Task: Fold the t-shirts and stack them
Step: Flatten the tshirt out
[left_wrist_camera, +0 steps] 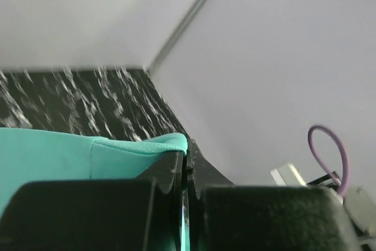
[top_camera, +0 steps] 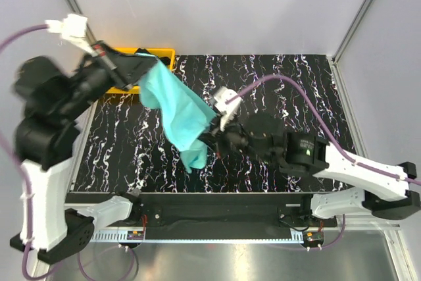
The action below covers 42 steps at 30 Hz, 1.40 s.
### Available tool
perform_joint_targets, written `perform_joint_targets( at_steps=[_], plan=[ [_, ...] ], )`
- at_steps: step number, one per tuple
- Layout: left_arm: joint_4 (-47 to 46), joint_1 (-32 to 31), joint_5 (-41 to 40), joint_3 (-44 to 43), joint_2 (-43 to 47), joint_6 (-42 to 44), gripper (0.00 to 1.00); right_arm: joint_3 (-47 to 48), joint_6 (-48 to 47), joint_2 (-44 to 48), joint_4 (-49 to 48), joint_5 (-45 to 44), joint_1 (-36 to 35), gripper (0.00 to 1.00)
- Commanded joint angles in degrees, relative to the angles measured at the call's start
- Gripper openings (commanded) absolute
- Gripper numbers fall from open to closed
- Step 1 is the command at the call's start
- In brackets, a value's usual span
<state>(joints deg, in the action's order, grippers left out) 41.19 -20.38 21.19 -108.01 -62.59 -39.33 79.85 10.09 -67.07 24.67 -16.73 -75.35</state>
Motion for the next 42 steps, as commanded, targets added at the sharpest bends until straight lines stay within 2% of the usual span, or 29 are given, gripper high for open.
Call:
perform_joint_targets(
  at_steps=[1,3,6,9,12,14,15,17,18,20,21,26,27,31,32,35,36,39,42],
  plan=[
    [7.7,0.3,-6.4,-12.1,3.7,13.0,0.0,14.4,-3.8,-7.9,11.5,12.1,0.0,0.0],
    [8.8,0.3,-9.1,-15.7,5.3,15.5,0.0,21.7,-4.5,-11.8,14.3,14.0,0.0,0.0],
    [9.7,0.3,-13.8,-16.2,7.3,17.3,0.0,22.5,-4.4,-12.1,14.8,14.0,0.0,0.0],
    [9.7,0.3,-14.4,-13.5,7.5,17.5,0.0,17.5,-2.5,-9.3,14.9,11.6,0.5,0.0],
    [7.5,0.3,-9.4,-9.3,4.9,16.0,0.0,10.0,3.6,-4.3,14.9,11.5,2.0,0.0],
    [5.5,0.3,-6.4,-6.4,1.6,14.9,0.0,3.5,10.5,0.0,15.1,10.5,4.3,0.0],
    [3.8,0.3,-5.3,-1.6,0.6,14.3,0.0,1.5,12.9,1.1,15.3,11.0,5.8,0.0],
    [-1.2,0.2,-2.7,2.6,-3.6,12.9,0.0,-2.8,16.9,4.3,17.1,13.2,9.1,0.0],
    [-5.6,0.0,-1.5,7.7,-5.2,12.4,0.0,-3.8,17.9,5.1,18.4,13.0,11.7,0.0],
    [-8.2,-1.1,-1.8,11.1,-8.8,11.6,0.0,-7.6,20.4,6.8,19.1,14.8,15.0,0.0],
    [-11.1,-1.9,-2.4,14.0,-13.4,11.9,0.0,-9.3,21.4,6.9,19.1,16.4,19.7,0.0],
    [-17.8,-6.6,-2.9,16.2,-31.9,14.2,0.0,-21.7,27.8,4.7,19.0,25.8,31.3,0.0],
    [-19.1,-6.9,-3.5,14.8,-38.5,14.2,0.0,-23.0,28.6,4.3,19.1,26.7,33.0,0.0],
    [-19.5,-8.2,-4.3,5.7,-52.6,13.9,0.0,-27.1,30.5,2.9,20.6,29.2,43.4,0.0],
    [-19.6,-9.0,-4.9,3.8,-55.1,14.3,0.0,-28.2,31.0,1.9,20.9,30.3,47.8,0.0],
    [-16.0,-9.8,-5.0,-6.8,-62.4,14.7,0.0,-29.0,31.7,-1.4,21.6,31.7,53.2,0.0],
    [-14.6,-9.9,-5.1,-11.5,-63.4,14.6,0.0,-29.1,31.9,-2.2,21.6,32.1,56.1,0.0],
    [-14.7,-10.4,-5.3,-18.5,-66.2,13.0,0.0,-28.6,31.5,-5.2,21.5,34.0,61.3,0.0],
    [-18.0,-10.7,-4.3,-22.3,-67.5,10.9,0.0,-27.9,31.0,-7.1,21.4,34.9,63.7,0.0]
  ],
)
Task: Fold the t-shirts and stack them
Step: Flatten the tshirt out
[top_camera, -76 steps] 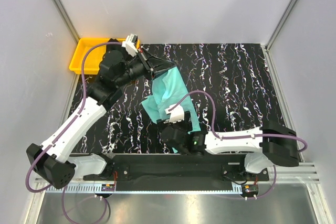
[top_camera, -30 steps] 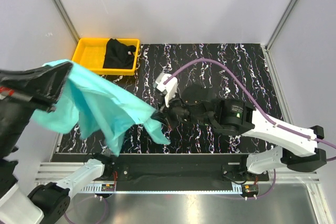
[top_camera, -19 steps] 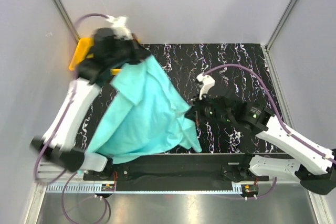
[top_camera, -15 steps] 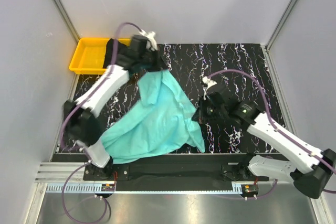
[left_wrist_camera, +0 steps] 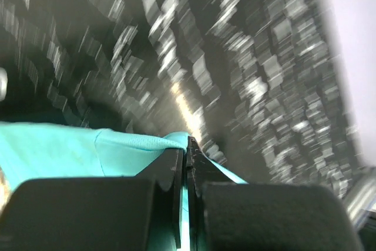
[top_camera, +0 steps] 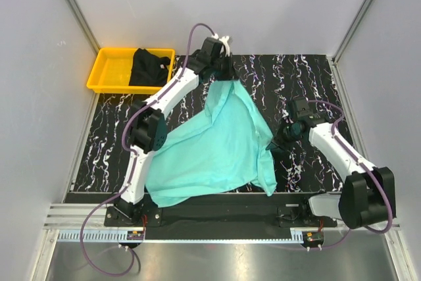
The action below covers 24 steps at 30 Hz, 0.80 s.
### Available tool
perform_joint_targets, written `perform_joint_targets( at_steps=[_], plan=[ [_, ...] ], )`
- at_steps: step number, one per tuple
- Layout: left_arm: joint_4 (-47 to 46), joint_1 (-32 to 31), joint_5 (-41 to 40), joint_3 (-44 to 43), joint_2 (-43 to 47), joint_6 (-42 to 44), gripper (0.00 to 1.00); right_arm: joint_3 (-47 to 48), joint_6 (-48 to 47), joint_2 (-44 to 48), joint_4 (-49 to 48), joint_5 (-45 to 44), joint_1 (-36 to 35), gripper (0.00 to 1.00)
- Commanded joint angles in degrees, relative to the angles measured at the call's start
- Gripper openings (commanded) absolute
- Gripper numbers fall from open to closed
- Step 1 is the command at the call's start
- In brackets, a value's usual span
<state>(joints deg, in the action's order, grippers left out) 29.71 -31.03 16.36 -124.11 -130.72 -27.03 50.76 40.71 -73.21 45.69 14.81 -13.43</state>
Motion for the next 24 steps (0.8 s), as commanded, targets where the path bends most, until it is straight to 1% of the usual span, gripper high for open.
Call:
perform_joint_targets(
  at_steps=[1,6,9,11,12,14,16,17,18,19,20,21,22,23,24],
  plan=[
    [-7.7,-0.1,1.0,-6.7,0.5,-2.5,0.0,1.6,0.1,-1.6,0.3,3.8,2.6,0.0],
    [-15.0,-0.2,2.3,-6.8,0.2,-3.3,0.0,2.8,-1.8,-6.0,0.0,2.1,3.8,0.0],
    [-17.6,-0.3,1.9,-6.7,-0.4,-3.3,0.0,3.9,-2.6,-8.7,-0.6,1.7,5.2,0.0],
    [-18.2,-0.7,1.7,-7.4,-1.3,-2.9,0.02,5.0,-3.3,-10.6,-1.0,1.6,6.4,0.0],
    [-17.2,-0.6,1.7,-8.2,-1.9,-3.4,0.05,5.5,-3.5,-11.2,-1.2,1.5,7.1,0.0],
    [-15.4,-0.8,2.0,-10.3,-3.0,-3.6,0.06,6.0,-4.1,-12.0,-1.5,1.5,10.1,0.0],
    [-11.6,-1.2,0.6,-11.1,-2.6,-2.6,0.19,5.9,-4.3,-12.2,-2.1,1.9,12.8,0.0],
    [-9.8,-1.3,-0.3,-11.5,-2.6,-2.3,0.29,5.9,-4.7,-12.3,-2.3,2.1,13.1,0.0],
    [-4.5,-1.3,-2.8,-12.2,-2.8,-2.7,0.46,6.1,-5.1,-12.6,-2.8,2.2,16.6,0.0],
    [-0.6,-0.9,-4.0,-13.5,-3.1,-3.1,0.52,6.7,-5.5,-12.9,-2.7,1.9,17.4,0.0],
    [2.4,-0.5,-3.6,-14.5,-3.6,-3.6,0.53,7.2,-6.5,-14.1,-2.7,1.7,18.0,0.0],
    [6.3,-0.2,-2.4,-14.0,-3.1,-3.6,0.64,7.5,-7.0,-14.8,-2.6,1.5,18.9,0.0],
    [7.8,0.0,-2.8,-12.7,-2.2,-3.0,0.7,8.1,-7.7,-16.0,-2.6,1.3,19.2,0.0],
    [8.9,0.0,-3.2,-8.6,1.5,-2.0,0.7,8.4,-7.7,-16.5,-2.6,0.7,19.5,0.02],
    [9.0,-0.1,-3.9,-5.9,3.7,0.2,0.7,8.6,-8.2,-17.1,-2.6,0.6,20.2,0.11]
  ],
)
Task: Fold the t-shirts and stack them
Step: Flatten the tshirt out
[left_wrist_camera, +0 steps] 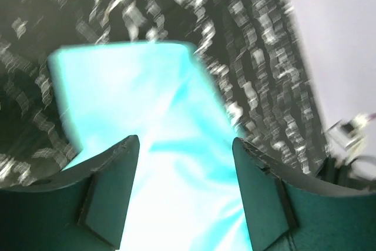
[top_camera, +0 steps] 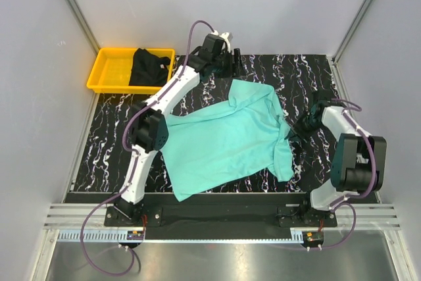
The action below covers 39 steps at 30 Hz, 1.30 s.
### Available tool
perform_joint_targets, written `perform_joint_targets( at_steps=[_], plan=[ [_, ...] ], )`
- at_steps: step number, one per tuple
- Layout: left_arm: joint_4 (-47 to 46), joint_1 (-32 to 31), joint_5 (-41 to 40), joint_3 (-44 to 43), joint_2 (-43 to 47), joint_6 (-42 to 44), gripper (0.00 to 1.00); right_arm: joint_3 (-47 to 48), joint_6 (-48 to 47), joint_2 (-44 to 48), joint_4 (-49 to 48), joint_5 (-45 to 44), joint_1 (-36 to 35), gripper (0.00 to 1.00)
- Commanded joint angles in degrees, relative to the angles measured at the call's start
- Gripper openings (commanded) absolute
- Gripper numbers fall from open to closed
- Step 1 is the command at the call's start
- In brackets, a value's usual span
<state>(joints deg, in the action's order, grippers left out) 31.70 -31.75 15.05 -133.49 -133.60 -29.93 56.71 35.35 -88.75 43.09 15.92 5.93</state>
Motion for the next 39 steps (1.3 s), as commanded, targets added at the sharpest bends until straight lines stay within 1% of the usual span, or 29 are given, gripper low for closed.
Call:
perform_joint_targets(
  at_steps=[1,2,3,4,5,6,7,9,10,11,12,13,16,18,20,21,22,25,29,30,31,32,33,34,37,38,39],
  plan=[
    [7.1,0.5,-3.3,6.5,9.6,4.2,0.7,3.0,-3.4,-2.5,0.0,-0.5,1.2,0.14],
    [7.1,0.3,-4.0,12.4,12.3,5.4,0.7,3.0,-3.7,-2.8,0.1,-0.7,1.6,0.18],
    [7.1,0.1,-4.7,15.5,18.1,7.1,0.7,3.1,-4.0,-3.0,0.0,-0.9,2.0,0.22],
    [7.1,-0.2,-4.8,22.3,21.0,7.5,0.69,3.0,-4.6,-3.4,0.0,-1.5,2.5,0.31],
    [7.1,-0.4,-4.4,26.1,23.8,7.8,0.67,3.0,-4.9,-3.4,0.1,-1.9,2.7,0.36],
    [7.1,-0.8,-3.9,30.0,30.1,8.0,0.66,2.9,-5.1,-3.3,0.1,-2.5,2.8,0.42],
    [7.1,-1.7,-4.1,38.1,32.9,7.9,0.66,2.6,-6.0,-3.4,0.2,-2.7,2.9,0.52],
    [6.9,-2.8,-4.6,46.6,38.7,6.1,0.63,2.4,-6.8,-3.6,0.5,-2.7,2.9,0.6],
    [6.8,-3.8,-5.2,50.6,43.6,5.1,0.62,1.7,-7.0,-3.5,0.6,-3.1,2.9,0.61],
    [5.7,-4.1,-5.9,58.3,45.7,3.9,0.62,1.5,-6.8,-3.1,0.7,-3.9,2.9,0.67],
    [4.6,-4.2,-5.6,62.1,47.7,2.0,0.61,1.0,-6.8,-2.5,0.9,-4.4,2.9,0.68],
    [3.6,-4.2,-5.2,68.4,51.3,1.1,0.61,0.3,-6.6,-1.0,0.9,-6.0,2.9,0.71],
    [1.3,-4.2,-4.8,75.2,54.3,-0.9,0.61,0.2,-6.8,2.5,1.4,-7.5,3.0,0.75],
    [0.6,-4.2,-6.1,76.6,54.9,-2.2,0.61,-0.3,-6.8,4.0,2.8,-4.3,2.9,0.79],
    [-0.1,-4.1,-6.5,77.6,53.5,-2.8,0.58,-1.6,-6.2,6.4,3.1,-1.6,2.9,0.87],
    [-0.4,-4.0,-6.4,77.5,52.7,-3.1,0.56,-3.2,-6.6,7.3,2.9,0.8,2.8,0.97],
    [-0.6,-4.0,-6.4,77.2,51.4,-3.1,0.56,-4.1,-8.2,8.3,2.6,1.6,2.3,1.0],
    [-1.2,-3.1,-6.3,76.4,47.0,-3.0,0.54,-6.4,-9.3,9.7,3.8,0.0,1.0,1.0],
    [-1.6,-0.6,-5.6,74.3,40.9,-1.3,0.5,-7.5,-7.0,11.8,5.2,-2.0,-1.8,0.99],
    [-1.6,0.5,-4.9,73.7,38.5,-0.5,0.49,-7.8,-6.5,11.8,5.3,-1.4,-2.2,0.98],
    [-1.6,1.1,-4.6,72.2,37.0,0.0,0.47,-8.0,-5.5,12.1,5.4,-0.9,-2.6,0.91],
    [-1.6,1.7,-4.5,70.3,34.0,1.3,0.37,-8.5,-4.8,12.2,5.3,0.4,-2.7,0.87],
    [-1.4,2.0,-4.3,70.3,33.9,1.9,0.34,-8.5,-4.8,12.2,5.3,0.8,-2.9,0.86],
    [-1.2,2.3,-4.2,68.3,30.8,2.2,0.33,-8.6,-4.6,12.2,5.4,0.8,-3.4,0.86],
    [-1.2,3.4,-3.5,65.0,25.2,2.4,0.33,-8.7,-4.4,12.7,6.0,0.9,-3.9,0.83],
    [-1.3,3.6,-2.9,64.1,23.6,2.5,0.33,-8.7,-4.6,12.7,6.5,1.0,-4.0,0.73],
    [-1.2,4.2,-2.6,63.1,22.3,2.6,0.33,-8.8,-4.6,12.6,6.7,1.2,-4.0,0.68]
  ],
)
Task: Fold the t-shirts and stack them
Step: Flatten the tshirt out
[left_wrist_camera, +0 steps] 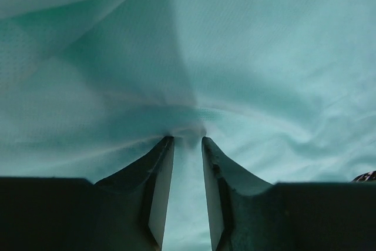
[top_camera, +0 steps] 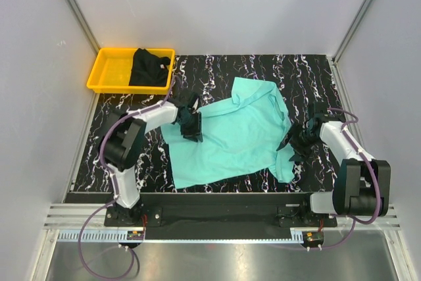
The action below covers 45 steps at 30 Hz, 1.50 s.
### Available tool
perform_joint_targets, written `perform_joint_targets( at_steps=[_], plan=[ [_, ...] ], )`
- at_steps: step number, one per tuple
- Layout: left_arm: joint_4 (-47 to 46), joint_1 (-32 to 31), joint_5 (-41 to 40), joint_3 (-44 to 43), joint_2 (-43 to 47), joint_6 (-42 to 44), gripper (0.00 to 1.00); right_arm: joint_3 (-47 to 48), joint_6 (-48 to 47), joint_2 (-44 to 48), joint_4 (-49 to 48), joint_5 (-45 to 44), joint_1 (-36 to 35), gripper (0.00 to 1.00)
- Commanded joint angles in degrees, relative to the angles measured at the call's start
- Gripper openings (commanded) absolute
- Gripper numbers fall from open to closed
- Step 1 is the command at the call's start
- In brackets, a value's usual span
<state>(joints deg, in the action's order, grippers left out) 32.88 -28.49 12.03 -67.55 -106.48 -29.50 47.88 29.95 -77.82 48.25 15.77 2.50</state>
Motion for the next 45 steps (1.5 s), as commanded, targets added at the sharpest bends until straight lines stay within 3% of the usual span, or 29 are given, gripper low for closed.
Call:
perform_joint_targets(
  at_steps=[1,9,14,17,21,25,28,32,35,37,40,45],
  plan=[
    [-2.4,1.2,0.9,-5.0,-5.9,2.2,0.33,0.1,0.5,1.5,1.8,1.7,-0.7,0.66],
    [4.3,3.9,-2.3,-22.9,-13.7,8.4,0.35,0.0,-1.3,-1.0,1.8,3.3,-1.5,0.62],
    [7.3,3.8,-5.3,-21.8,-6.3,11.9,0.48,1.2,-0.9,-2.7,1.4,4.3,-3.3,0.61],
    [7.5,3.8,-4.5,-16.2,1.4,12.7,0.53,1.3,-0.5,-4.0,0.9,4.5,-6.0,0.61],
    [7.6,3.6,-3.6,-6.2,13.3,10.3,0.52,1.2,0.9,-4.1,0.4,3.6,-9.9,0.65],
    [7.0,3.7,-3.5,8.5,27.1,3.4,0.49,1.0,2.4,2.6,2.2,-1.9,-11.6,0.72],
    [5.2,3.7,-3.5,17.9,38.0,-3.9,0.48,1.2,3.8,5.9,0.4,1.3,-11.5,0.99],
    [1.9,4.7,-4.5,26.6,51.9,-14.0,0.48,1.8,2.0,4.5,-0.4,6.5,-10.9,1.0],
    [-0.6,7.3,-2.6,33.2,56.4,-19.6,0.47,0.3,2.0,2.7,-0.3,8.3,-10.3,1.0],
    [-4.5,9.4,1.7,36.2,57.6,-22.1,0.42,-0.8,4.1,3.4,-0.4,8.5,-10.1,0.95],
    [-5.9,13.7,4.1,40.3,58.0,-27.7,0.34,-2.2,6.6,7.4,-0.5,6.9,-10.1,0.77],
    [-7.9,17.0,4.4,44.1,57.3,-32.5,0.4,-2.1,6.7,11.9,1.2,4.4,-9.8,0.76]
  ],
)
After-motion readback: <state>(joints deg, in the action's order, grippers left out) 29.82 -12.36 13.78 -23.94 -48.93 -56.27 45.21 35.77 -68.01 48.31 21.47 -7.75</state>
